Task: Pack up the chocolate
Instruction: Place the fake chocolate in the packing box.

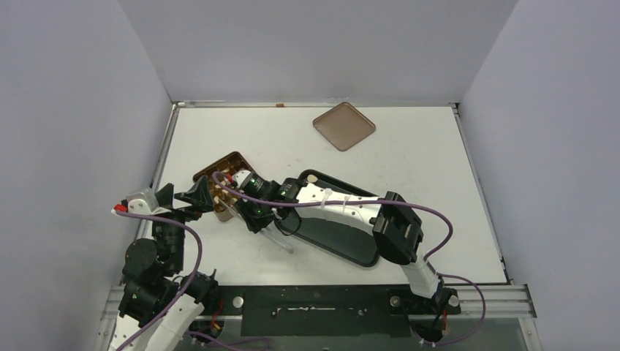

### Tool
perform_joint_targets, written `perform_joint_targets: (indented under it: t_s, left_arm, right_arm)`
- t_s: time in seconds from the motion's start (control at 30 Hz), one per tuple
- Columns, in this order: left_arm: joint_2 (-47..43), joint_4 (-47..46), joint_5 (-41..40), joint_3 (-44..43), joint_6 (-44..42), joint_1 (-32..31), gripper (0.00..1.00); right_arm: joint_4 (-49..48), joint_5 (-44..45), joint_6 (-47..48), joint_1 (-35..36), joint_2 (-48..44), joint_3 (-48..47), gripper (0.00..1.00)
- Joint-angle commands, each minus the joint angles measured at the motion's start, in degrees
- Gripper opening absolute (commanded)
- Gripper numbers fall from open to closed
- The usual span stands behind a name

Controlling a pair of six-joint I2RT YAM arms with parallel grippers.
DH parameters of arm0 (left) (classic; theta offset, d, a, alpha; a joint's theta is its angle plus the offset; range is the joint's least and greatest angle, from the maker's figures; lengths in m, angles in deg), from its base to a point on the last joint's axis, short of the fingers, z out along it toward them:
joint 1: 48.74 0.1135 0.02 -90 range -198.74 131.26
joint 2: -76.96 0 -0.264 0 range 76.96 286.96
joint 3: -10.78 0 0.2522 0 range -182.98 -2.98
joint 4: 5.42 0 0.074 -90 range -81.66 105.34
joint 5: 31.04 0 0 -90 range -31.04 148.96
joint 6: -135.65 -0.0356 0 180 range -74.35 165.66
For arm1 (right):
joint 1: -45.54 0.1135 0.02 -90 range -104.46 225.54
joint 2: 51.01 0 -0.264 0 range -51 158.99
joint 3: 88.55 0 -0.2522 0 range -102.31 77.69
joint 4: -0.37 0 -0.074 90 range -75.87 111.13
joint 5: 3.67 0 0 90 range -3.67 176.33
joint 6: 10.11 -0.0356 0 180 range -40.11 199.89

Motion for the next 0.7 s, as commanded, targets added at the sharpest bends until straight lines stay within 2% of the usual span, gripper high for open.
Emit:
perform_joint_targets:
  t_s: [0.0, 0.37, 0.67]
  left_arm:
    - [-0.1, -1.2, 0.0, -0.8, -0.9, 0.1, 0.97]
    - [0.0, -1.4, 0.3, -0.7, -0.9, 0.1, 0.97]
    - [0.4, -1.8, 1.0, -0.4, -0.8, 0.1, 0.97]
  right_arm:
    - [-1.9, 1.0, 0.5, 0.5, -2.3, -2.1, 0.36]
    - [-3.8, 6.2, -1.0, -1.5, -12.1, 6.3, 0.34]
    - [-5.2, 9.3, -2.4, -11.1, -24.4, 19.6, 0.34]
